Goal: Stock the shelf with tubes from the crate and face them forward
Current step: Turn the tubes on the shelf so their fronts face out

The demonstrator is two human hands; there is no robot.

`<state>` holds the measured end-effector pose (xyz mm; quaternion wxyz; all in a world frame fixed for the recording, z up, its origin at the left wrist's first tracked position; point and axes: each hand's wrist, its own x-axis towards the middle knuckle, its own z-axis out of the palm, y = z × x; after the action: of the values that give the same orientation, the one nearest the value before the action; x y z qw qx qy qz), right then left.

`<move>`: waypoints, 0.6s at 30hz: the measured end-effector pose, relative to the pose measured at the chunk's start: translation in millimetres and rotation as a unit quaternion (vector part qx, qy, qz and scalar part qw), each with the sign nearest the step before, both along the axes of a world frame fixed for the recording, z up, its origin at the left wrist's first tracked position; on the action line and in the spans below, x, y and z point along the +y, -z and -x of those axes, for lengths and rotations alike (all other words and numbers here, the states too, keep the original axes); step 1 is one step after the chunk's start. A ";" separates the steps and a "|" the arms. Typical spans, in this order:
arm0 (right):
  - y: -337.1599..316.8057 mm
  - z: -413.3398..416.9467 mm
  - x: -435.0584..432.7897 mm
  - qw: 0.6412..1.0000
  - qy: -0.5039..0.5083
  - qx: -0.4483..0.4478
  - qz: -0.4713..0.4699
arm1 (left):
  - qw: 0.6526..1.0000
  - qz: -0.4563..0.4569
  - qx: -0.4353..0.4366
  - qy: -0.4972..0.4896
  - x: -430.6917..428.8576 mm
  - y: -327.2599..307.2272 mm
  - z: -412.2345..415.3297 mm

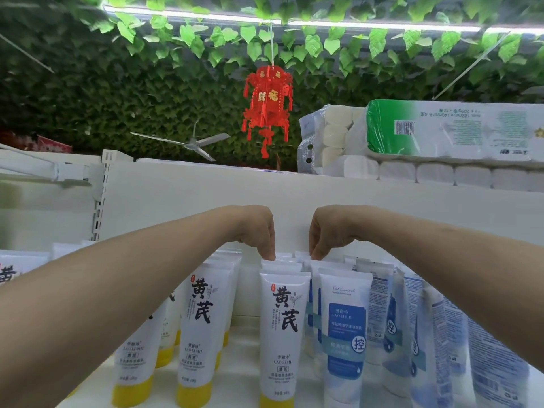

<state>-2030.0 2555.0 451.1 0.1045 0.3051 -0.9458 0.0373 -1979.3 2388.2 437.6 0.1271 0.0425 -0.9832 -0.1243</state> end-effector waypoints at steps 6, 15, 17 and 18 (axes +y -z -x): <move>0.2 -1.3 -0.4 1.000 0.001 0.001 -0.006 | 1.000 -0.005 0.000 -0.008 -4.4 0.6 3.3; -0.6 -1.2 -1.6 1.000 -0.001 0.001 -0.009 | 1.000 -0.014 -0.012 -0.012 -9.6 1.1 1.8; -1.1 0.1 -0.4 1.000 0.000 0.001 -0.011 | 1.000 -0.013 -0.011 -0.012 -11.3 1.6 3.1; -1.2 0.7 0.3 1.000 0.002 -0.002 -0.012 | 1.000 -0.012 -0.011 -0.012 -11.9 1.6 3.8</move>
<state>-2030.8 2555.3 452.3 0.0987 0.3042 -0.9471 0.0264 -1983.1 2376.3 436.0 0.1170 0.0573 -0.9823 -0.1345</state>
